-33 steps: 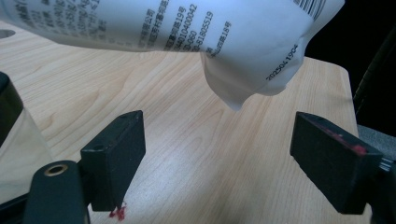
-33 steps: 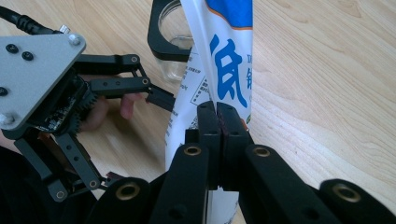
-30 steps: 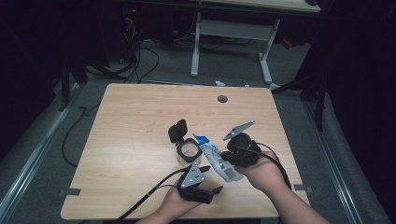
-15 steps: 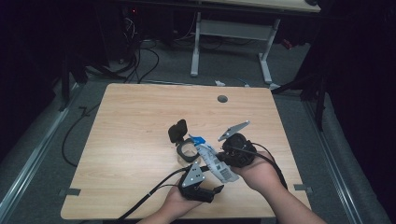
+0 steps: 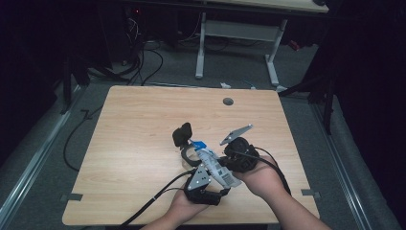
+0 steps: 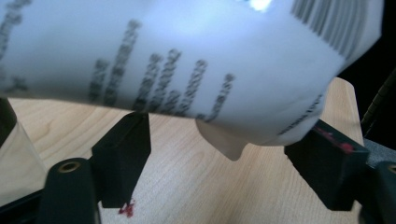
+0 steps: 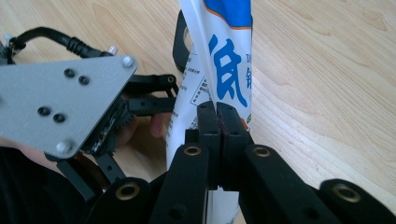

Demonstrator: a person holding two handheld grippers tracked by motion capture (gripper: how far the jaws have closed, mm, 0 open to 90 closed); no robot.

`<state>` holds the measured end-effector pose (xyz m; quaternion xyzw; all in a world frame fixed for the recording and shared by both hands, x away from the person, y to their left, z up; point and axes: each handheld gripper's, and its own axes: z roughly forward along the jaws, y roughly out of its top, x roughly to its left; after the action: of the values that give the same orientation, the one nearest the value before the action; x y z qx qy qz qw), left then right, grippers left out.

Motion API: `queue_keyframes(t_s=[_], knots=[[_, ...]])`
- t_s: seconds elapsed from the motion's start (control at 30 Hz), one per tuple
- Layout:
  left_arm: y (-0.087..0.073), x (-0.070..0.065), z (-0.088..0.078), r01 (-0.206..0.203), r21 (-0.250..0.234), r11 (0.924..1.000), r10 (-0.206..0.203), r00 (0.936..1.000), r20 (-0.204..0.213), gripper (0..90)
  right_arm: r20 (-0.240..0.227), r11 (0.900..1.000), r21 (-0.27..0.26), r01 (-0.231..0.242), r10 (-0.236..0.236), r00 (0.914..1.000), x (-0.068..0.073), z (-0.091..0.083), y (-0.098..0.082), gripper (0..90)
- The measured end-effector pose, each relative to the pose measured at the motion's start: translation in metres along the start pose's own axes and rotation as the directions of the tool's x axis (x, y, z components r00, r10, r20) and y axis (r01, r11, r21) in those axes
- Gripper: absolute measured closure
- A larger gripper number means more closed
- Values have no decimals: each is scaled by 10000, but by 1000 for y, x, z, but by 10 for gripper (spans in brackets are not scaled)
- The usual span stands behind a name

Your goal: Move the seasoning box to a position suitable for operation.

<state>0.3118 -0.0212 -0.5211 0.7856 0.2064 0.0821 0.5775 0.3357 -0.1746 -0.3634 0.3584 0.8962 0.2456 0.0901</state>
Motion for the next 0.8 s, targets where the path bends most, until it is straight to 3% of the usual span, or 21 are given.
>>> queue_keyframes(t_s=[0.13,0.43,0.8], knots=[[0,1,1,60,51,10000,-60,9999,80,248,-5,10000,20,23,-23,10000,2,0,1,900],[6,-13,-5,-1039,-169,9944,1035,9944,-213,395,-17,9999,128,61,-61,10000,1,1,3,900],[9,-16,-8,-1075,-27,9942,1073,9934,-402,428,-56,9990,418,-122,125,9999,-4,2,6,898]])
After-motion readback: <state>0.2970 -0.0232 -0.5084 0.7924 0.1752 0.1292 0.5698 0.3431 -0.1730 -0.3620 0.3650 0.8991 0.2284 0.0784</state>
